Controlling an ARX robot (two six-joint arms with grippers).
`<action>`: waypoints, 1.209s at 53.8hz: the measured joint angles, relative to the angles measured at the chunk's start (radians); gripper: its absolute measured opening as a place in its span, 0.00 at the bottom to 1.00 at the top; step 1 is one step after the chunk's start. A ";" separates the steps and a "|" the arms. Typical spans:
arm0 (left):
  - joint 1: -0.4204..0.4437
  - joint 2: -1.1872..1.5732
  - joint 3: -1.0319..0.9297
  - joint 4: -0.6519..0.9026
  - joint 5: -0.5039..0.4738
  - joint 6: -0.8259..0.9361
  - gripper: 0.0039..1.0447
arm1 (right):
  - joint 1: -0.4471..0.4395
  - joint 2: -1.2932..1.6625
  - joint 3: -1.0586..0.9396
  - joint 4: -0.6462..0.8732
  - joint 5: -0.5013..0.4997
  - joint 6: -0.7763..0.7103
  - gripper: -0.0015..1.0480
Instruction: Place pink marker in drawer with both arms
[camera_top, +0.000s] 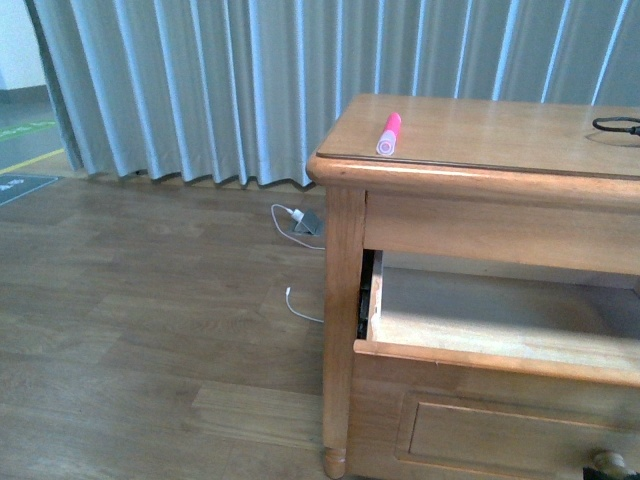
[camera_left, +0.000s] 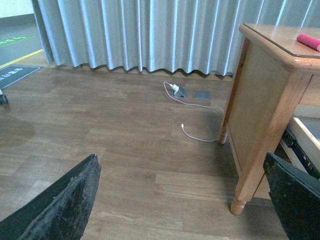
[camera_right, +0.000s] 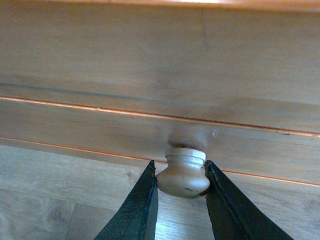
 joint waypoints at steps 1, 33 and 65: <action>0.000 0.000 0.000 0.000 0.000 0.000 0.94 | -0.001 -0.011 -0.010 0.001 -0.005 0.000 0.29; 0.000 0.000 0.000 0.000 0.000 0.000 0.94 | -0.290 -1.132 -0.061 -0.987 -0.317 -0.065 0.92; 0.000 0.000 0.000 0.000 0.000 0.000 0.94 | -0.232 -1.424 -0.186 -0.668 -0.101 -0.124 0.62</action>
